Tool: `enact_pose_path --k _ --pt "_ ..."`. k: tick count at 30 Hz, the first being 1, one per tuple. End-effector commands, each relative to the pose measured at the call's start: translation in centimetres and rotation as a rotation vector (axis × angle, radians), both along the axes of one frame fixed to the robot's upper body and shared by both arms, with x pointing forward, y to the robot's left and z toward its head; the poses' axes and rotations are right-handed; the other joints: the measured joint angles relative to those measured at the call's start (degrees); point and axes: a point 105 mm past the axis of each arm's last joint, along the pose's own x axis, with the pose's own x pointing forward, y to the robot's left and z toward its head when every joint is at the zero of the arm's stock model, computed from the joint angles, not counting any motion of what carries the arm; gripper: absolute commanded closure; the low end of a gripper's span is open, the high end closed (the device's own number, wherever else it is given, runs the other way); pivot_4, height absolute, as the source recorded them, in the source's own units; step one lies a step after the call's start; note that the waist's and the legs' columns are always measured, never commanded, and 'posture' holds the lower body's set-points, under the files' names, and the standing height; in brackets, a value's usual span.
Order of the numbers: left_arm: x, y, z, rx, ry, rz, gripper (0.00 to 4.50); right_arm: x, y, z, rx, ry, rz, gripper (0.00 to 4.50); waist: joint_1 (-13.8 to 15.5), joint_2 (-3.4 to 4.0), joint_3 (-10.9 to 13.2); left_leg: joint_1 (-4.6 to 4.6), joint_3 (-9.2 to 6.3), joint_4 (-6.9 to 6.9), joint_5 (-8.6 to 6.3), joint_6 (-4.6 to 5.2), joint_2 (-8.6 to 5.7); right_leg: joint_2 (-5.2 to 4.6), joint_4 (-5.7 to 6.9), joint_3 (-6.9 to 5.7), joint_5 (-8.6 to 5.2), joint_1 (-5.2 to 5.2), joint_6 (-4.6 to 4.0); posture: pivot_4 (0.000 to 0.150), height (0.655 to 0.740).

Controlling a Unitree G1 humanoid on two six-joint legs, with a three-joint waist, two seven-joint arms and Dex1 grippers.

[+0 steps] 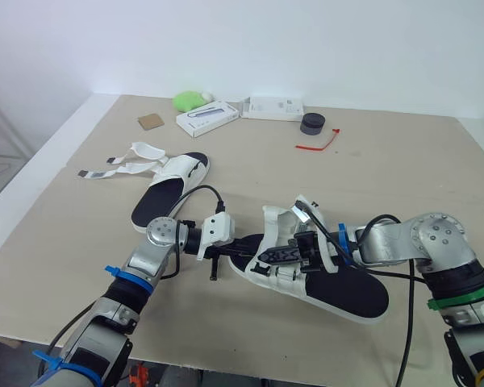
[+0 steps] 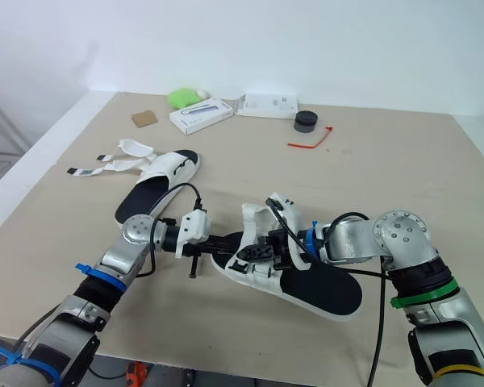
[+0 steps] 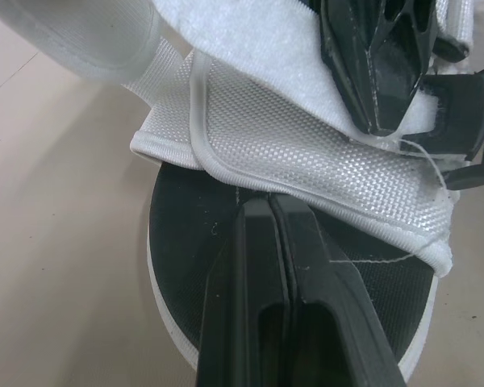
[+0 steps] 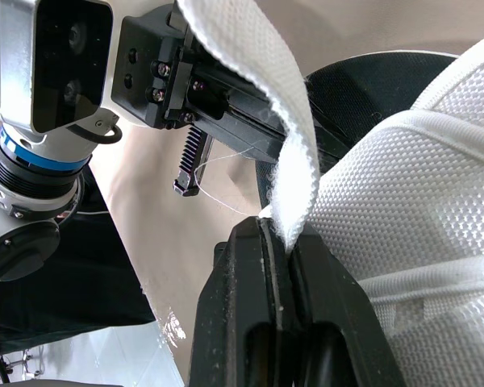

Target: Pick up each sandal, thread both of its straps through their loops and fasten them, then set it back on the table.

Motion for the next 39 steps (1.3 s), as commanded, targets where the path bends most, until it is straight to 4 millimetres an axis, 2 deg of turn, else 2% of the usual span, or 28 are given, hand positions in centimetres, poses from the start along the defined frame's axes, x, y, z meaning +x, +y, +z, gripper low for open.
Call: enact_pose_path --k 1,3,5,7,12,18,24,39 --pt "-2.2 0.8 -5.5 0.191 0.164 -0.037 4.5 -0.4 0.5 0.7 0.011 -0.031 0.036 4.46 0.0 0.0 0.0 0.0 0.0 0.0 0.0 0.0 0.0 0.0 0.01 0.0 0.0 0.0 0.0 0.15 0.74" --pt "-2.2 0.8 -5.5 0.191 0.164 -0.037 4.5 -0.4 0.5 0.7 0.011 -0.031 0.036 4.46 0.0 0.0 0.0 0.01 0.0 0.0 0.0 0.0 0.0 0.0 0.03 0.0 -0.01 0.0 -0.01 0.15 0.74" --pt "-2.2 1.0 -5.7 0.201 0.169 -0.026 4.5 -1.2 1.7 3.6 0.073 -0.15 0.116 4.46 0.0 0.06 0.0 0.02 0.0 0.0 0.0 0.0 0.0 0.0 0.05 0.0 -0.01 0.01 -0.01 0.15 0.74" --pt "-2.3 1.0 -5.9 0.206 0.173 -0.02 4.5 -1.6 2.2 5.0 0.107 -0.21 0.153 4.46 -0.2 0.11 0.1 0.03 0.01 0.01 0.0 0.0 0.0 0.01 0.12 0.02 -0.04 -0.01 -0.01 0.15 0.74" --pt "-2.3 1.1 -6.0 0.208 0.18 -0.015 4.5 -1.7 2.2 5.5 0.124 -0.231 0.155 4.46 -0.3 0.11 0.1 0.28 -0.01 0.01 0.0 0.0 0.01 0.02 0.55 0.01 -0.28 0.01 -0.16 0.15 0.74" --pt "-2.2 1.1 -5.9 0.207 0.182 -0.014 4.5 -1.9 2.4 5.2 0.12 -0.233 0.151 4.46 -0.4 0.1 0.1 0.32 -0.01 0.01 0.0 0.0 0.02 0.03 0.6 0.02 -0.29 0.04 -0.18 0.15 0.74" --pt "-2.1 1.0 -5.9 0.206 0.181 -0.012 4.5 0.0 1.9 4.3 0.059 -0.201 0.047 4.46 -0.4 0.1 0.1 0.36 -0.01 0.02 0.0 0.0 0.01 0.03 0.6 0.02 -0.29 0.09 -0.18 0.15 0.74" --pt "-2.2 0.9 -5.9 0.197 0.181 -0.007 4.5 -1.3 1.4 2.6 0.012 -0.141 0.098 4.46 -0.4 0.09 0.1 0.4 -0.02 0.03 0.0 0.0 0.01 0.03 0.62 0.02 -0.29 0.15 -0.18 0.15 0.74"
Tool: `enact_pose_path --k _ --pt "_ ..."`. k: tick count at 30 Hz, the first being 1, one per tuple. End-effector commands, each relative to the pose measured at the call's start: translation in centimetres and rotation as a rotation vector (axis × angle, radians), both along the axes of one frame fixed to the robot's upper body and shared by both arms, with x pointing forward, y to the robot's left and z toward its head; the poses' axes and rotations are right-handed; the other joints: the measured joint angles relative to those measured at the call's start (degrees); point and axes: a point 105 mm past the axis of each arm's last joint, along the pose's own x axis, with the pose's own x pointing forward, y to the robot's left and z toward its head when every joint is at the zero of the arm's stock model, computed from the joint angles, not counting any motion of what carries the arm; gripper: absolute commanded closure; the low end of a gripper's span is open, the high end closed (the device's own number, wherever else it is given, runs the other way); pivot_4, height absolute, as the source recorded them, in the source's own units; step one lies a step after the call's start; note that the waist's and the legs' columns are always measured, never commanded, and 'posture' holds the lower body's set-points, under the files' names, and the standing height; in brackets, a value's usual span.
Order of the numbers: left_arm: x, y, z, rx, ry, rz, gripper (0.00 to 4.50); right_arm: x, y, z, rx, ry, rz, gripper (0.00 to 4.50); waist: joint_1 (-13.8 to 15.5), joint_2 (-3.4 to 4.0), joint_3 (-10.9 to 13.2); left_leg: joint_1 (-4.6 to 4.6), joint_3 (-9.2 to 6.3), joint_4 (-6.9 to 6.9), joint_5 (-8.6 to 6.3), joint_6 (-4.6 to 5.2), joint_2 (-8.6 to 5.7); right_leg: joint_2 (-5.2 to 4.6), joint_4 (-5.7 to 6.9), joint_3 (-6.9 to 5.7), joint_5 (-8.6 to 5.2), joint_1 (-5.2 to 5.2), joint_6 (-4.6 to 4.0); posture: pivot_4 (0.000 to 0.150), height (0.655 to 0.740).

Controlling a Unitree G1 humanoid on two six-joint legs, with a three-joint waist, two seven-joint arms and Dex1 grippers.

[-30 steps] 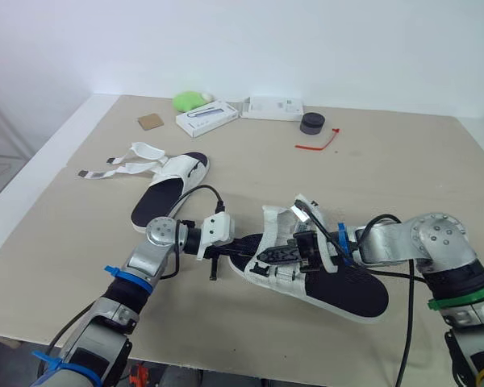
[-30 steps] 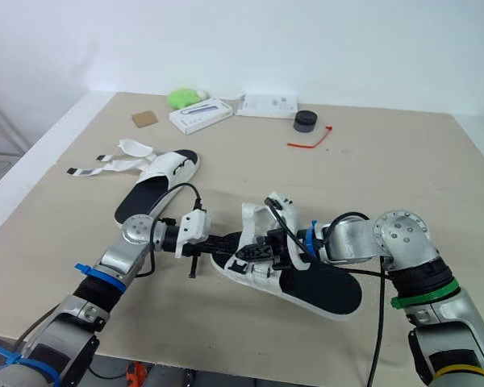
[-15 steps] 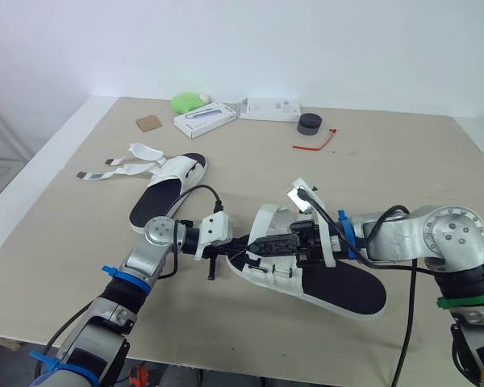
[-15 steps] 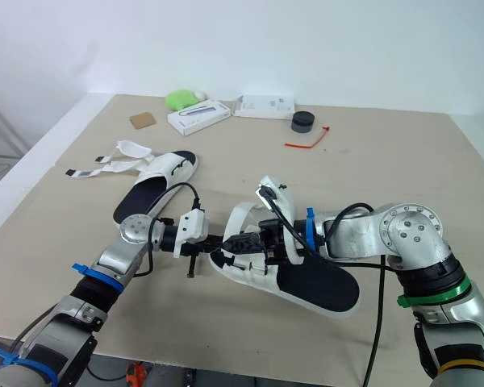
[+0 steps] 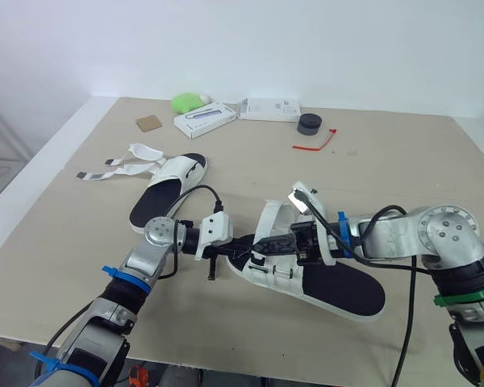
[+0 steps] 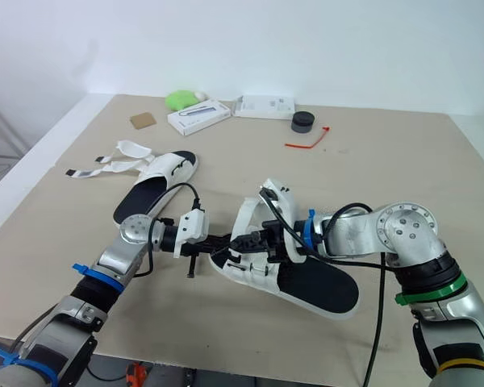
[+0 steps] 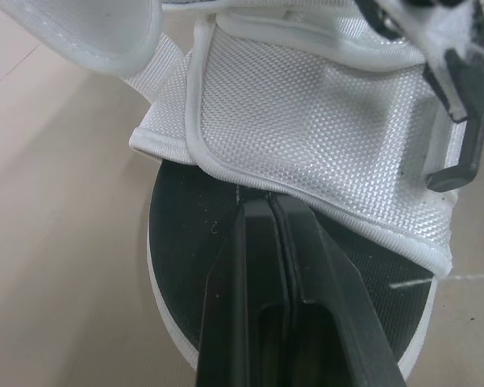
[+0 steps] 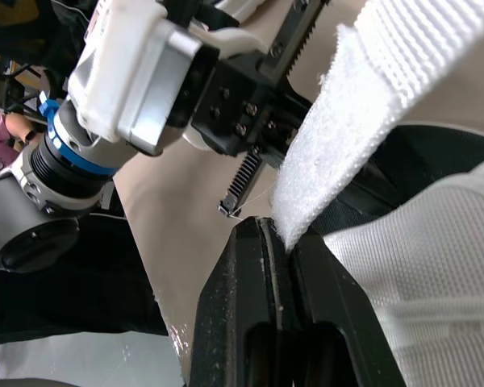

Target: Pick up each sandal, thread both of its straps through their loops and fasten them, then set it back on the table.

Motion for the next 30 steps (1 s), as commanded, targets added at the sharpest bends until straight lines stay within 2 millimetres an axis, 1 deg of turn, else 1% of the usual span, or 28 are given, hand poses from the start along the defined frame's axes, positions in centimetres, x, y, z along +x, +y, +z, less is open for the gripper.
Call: enact_pose_path --k 1,9,13,16,20,30 --pt "-2.3 0.5 -5.9 0.181 0.177 -0.026 4.5 -0.8 0.3 0.1 0.001 -0.003 0.036 4.46 0.0 0.0 0.0 0.01 0.0 0.0 0.0 0.0 0.0 0.0 0.0 0.0 0.0 0.01 0.0 0.15 0.74" --pt "-2.4 0.4 -5.9 0.182 0.178 -0.028 4.5 -0.5 0.3 -0.1 0.006 0.006 0.02 4.46 0.0 0.0 0.0 0.07 0.0 0.01 0.0 0.0 0.0 0.0 0.01 0.01 0.0 0.06 0.0 0.15 0.74" --pt "-2.4 0.5 -5.9 0.181 0.177 -0.025 4.5 -0.8 0.6 -0.2 0.022 0.023 0.043 4.46 0.0 0.0 0.0 0.08 0.0 0.01 0.0 0.0 0.0 0.0 0.01 0.01 0.0 0.08 0.0 0.15 0.74" --pt "-2.4 0.5 -5.9 0.18 0.177 -0.023 4.5 -1.2 0.6 -1.0 0.006 0.051 0.057 4.46 0.0 0.0 0.0 0.09 0.0 0.01 0.0 0.0 0.0 0.0 0.01 0.01 0.0 0.09 0.0 0.15 0.74" --pt "-2.5 0.4 -6.0 0.179 0.178 -0.022 4.5 -0.8 0.3 -2.6 -0.047 0.096 0.007 4.46 0.0 -0.01 0.0 0.17 0.01 0.0 0.0 0.0 0.0 0.0 0.01 0.01 -0.01 0.15 -0.01 0.15 0.74" --pt "-2.6 0.4 -5.9 0.173 0.184 -0.015 4.5 0.3 -0.3 -3.5 -0.11 0.121 -0.062 4.46 -0.1 0.0 -0.1 0.29 0.01 0.01 0.0 0.0 0.0 0.0 0.01 0.01 -0.02 0.25 -0.02 0.15 0.74"
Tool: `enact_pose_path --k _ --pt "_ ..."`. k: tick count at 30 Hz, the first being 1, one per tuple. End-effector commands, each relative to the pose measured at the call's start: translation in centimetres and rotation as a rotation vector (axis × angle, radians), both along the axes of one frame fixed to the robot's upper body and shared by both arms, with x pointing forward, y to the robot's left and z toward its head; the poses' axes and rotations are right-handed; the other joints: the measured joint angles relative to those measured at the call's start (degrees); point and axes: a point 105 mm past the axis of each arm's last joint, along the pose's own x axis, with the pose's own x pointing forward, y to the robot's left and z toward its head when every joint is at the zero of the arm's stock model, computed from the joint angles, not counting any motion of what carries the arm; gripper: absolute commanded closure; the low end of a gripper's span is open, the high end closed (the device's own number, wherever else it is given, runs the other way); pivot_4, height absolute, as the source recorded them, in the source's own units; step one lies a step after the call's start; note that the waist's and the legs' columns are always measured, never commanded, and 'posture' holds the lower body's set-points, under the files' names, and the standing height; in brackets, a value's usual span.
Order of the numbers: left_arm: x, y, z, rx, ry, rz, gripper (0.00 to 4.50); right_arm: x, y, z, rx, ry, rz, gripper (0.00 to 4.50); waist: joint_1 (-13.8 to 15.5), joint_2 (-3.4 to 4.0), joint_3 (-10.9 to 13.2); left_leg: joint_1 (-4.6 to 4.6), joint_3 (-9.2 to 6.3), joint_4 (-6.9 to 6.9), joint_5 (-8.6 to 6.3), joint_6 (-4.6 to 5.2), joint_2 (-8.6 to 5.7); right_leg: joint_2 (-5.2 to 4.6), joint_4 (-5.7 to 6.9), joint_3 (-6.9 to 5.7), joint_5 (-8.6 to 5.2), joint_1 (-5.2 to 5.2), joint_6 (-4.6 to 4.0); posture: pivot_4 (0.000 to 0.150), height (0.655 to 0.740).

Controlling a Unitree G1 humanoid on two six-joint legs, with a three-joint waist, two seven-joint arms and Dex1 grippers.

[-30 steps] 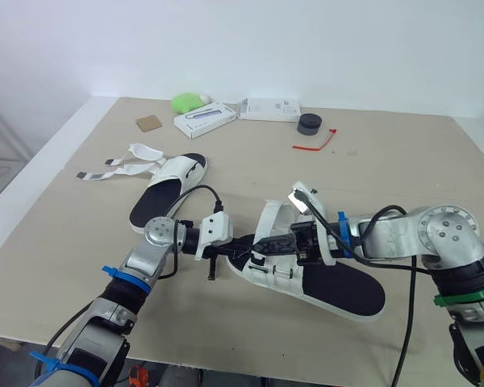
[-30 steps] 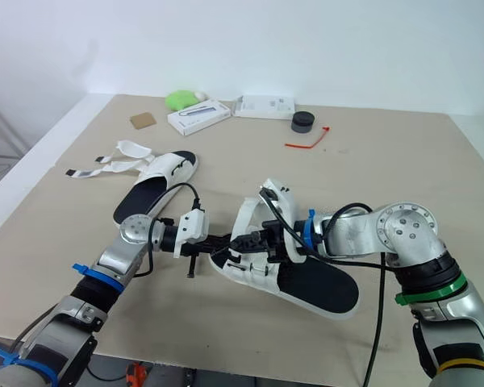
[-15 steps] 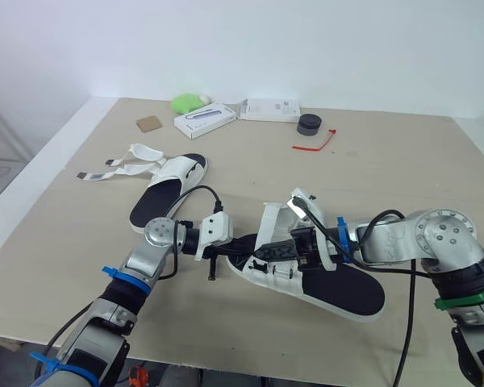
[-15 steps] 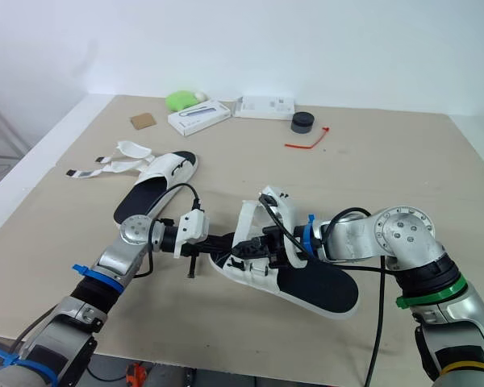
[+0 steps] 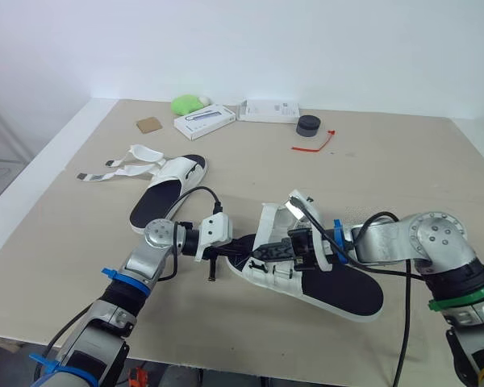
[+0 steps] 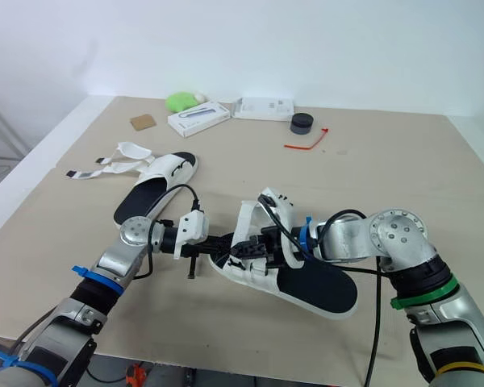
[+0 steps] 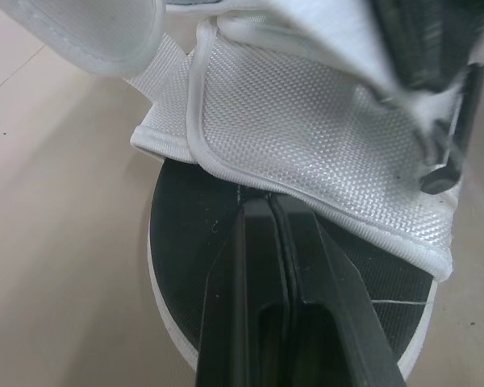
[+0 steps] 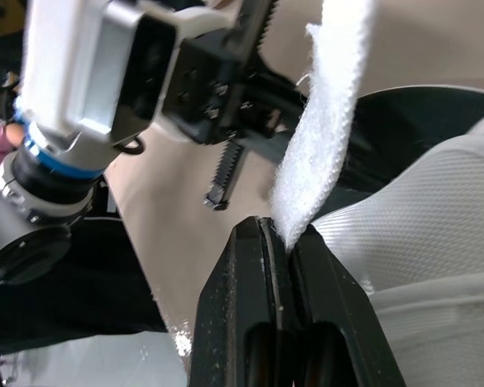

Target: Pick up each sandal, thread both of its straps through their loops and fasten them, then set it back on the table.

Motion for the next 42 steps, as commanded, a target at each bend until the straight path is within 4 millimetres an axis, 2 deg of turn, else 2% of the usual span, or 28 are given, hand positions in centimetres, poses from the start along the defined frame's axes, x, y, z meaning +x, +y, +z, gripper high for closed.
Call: enact_pose_path --k 1,42 --pt "-2.55 0.35 -5.7 0.174 0.176 -0.039 4.5 -0.41 -0.15 -1.75 -0.07 0.05 0.006 4.46 0.0 -0.02 0.0 0.0 0.0 0.0 0.0 0.0 0.0 0.0 0.0 0.0 0.0 0.0 0.0 0.15 0.74" --pt "-2.56 0.35 -5.69 0.174 0.176 -0.038 4.5 -0.35 -0.13 -1.79 -0.074 0.052 0.005 4.46 0.0 0.0 0.0 -0.02 0.0 0.0 0.0 0.0 0.0 0.0 0.0 0.0 -0.01 0.0 0.0 0.15 0.74"
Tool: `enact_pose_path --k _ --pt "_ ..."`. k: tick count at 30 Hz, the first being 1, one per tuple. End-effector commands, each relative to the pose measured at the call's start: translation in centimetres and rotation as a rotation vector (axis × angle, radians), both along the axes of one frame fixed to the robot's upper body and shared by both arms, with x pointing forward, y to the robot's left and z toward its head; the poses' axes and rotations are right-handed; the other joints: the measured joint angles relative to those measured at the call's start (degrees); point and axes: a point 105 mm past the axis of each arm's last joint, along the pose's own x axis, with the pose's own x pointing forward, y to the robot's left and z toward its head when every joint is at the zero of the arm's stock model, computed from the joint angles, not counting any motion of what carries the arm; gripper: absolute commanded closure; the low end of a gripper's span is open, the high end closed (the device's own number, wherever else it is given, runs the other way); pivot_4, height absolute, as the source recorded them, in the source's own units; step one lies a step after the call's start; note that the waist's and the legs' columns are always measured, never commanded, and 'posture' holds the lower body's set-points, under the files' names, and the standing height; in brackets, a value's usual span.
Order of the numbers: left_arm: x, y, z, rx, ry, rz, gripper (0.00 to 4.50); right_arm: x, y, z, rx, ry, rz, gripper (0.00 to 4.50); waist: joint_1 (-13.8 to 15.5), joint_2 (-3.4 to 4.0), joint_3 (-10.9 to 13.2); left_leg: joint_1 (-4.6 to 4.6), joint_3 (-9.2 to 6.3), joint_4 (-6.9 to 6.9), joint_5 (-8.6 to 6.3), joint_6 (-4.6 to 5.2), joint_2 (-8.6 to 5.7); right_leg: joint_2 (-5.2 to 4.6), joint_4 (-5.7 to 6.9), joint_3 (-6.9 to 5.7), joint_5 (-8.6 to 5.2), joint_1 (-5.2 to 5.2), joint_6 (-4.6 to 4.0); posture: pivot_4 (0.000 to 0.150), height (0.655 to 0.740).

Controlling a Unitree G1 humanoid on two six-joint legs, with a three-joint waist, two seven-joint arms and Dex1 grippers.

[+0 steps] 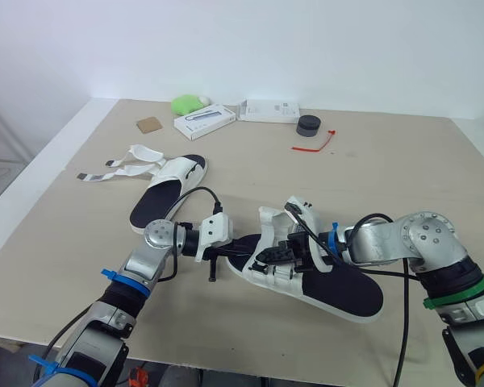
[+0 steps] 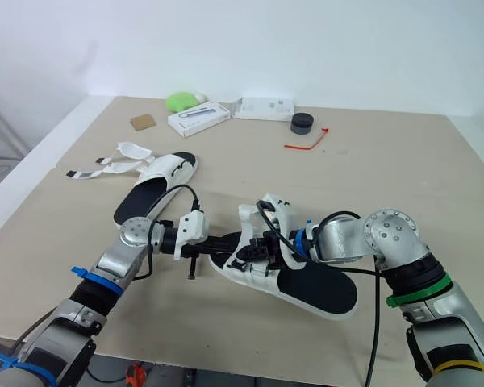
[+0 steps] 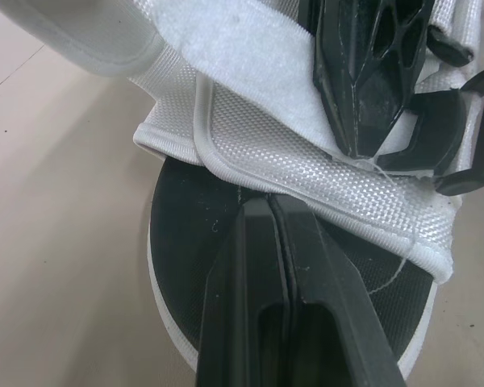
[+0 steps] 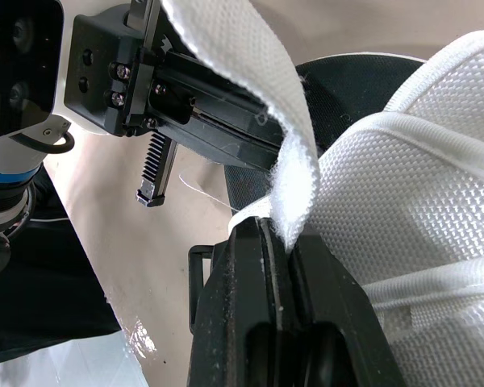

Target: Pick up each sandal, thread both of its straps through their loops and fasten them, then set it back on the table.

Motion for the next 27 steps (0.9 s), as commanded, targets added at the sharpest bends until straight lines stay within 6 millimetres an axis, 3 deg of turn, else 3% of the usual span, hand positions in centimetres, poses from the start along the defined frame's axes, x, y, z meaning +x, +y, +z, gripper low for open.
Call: enact_pose_path --k 1,27 --pt "-2.49 0.36 -5.7 0.176 0.177 -0.042 4.5 -0.52 0.23 -0.45 -0.01 0.019 0.027 4.46 0.0 0.0 0.0 0.0 0.0 0.0 0.0 0.0 0.0 0.0 0.0 0.0 0.0 0.0 0.0 0.15 0.74" --pt "-2.49 0.36 -5.7 0.176 0.177 -0.042 4.5 -0.52 0.23 -0.45 -0.01 0.019 0.027 4.46 0.0 0.0 0.0 0.0 0.0 0.0 0.0 0.0 0.0 0.0 0.0 0.0 0.0 0.01 0.0 0.15 0.74"
